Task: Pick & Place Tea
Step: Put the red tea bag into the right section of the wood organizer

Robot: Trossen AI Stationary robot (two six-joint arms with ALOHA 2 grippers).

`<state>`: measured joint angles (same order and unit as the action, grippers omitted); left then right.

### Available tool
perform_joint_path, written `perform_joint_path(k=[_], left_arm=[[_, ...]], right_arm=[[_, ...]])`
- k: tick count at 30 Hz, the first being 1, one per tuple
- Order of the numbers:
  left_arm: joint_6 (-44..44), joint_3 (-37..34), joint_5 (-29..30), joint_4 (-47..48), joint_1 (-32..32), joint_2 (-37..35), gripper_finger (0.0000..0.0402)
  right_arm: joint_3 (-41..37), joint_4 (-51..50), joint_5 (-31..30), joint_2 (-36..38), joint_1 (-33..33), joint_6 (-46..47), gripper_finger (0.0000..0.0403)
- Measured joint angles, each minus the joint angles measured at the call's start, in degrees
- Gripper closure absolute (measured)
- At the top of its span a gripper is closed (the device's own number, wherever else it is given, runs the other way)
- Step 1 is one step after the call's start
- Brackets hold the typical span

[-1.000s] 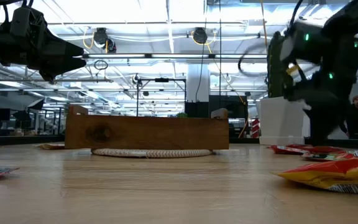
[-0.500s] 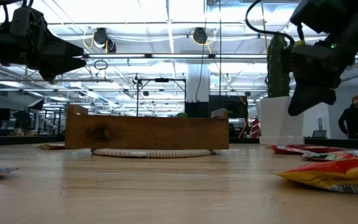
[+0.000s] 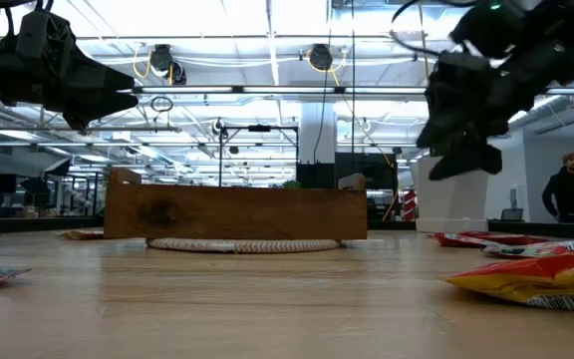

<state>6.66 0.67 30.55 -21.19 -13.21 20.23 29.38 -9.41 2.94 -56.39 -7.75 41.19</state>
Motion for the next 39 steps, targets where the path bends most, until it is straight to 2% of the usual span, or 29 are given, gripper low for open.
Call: perform_joint_path(k=[3,7,10,12,15,18,20,26,29,35,39], left_arm=[[0.00,0.00,0.00,0.00,0.02,0.00,0.0162],[0.00,-0.01,0.00,-0.01,0.01,0.00,0.0162],[0.00,-0.02,0.00,0.00,0.02,0.00,0.0162],[0.00,-0.02,0.00,-0.03,0.00,0.00,0.0163],[0.00,-0.01,0.00,-0.02,0.02,0.00,0.0162],[0.00,-0.01,0.00,-0.02,0.02,0.00,0.0162],[0.00,0.00,0.00,0.00,0.02,0.00,0.0163],[0.00,0.00,0.00,0.00,0.01,0.00,0.0163],[0.00,-0.02,0.00,0.00,0.02,0.00,0.0162],[0.00,-0.02,0.00,-0.02,0.00,0.00,0.0162],[0.00,-0.01,0.00,-0.02,0.01,0.00,0.0162]], right_arm=[[9.37,-15.06,-1.05,-2.85,-3.85,-7.06,0.0113],[19.91,-29.25,-8.56,-9.18,-5.43,-13.64,0.0135],[23.57,-39.63,-11.89,-15.45,-6.80,-17.00,0.0146],[23.73,-42.64,-11.91,-19.55,-7.77,-18.93,0.0147],[23.21,-41.91,-11.49,-24.41,-8.86,-22.36,0.0142],[23.13,-39.48,-7.47,-28.23,-9.92,-23.74,0.0129],[23.14,-38.33,-6.93,-29.93,-10.37,-23.73,0.0122],[23.04,-38.62,-11.88,-34.33,-12.32,-21.63,0.0113],[22.54,-37.89,-11.31,-36.15,-13.41,-19.32,0.0116],[19.69,-35.84,-4.93,-39.14,-14.63,-16.16,0.0129],[17.73,-33.52,-4.24,-39.88,-14.79,-14.91,0.0149]])
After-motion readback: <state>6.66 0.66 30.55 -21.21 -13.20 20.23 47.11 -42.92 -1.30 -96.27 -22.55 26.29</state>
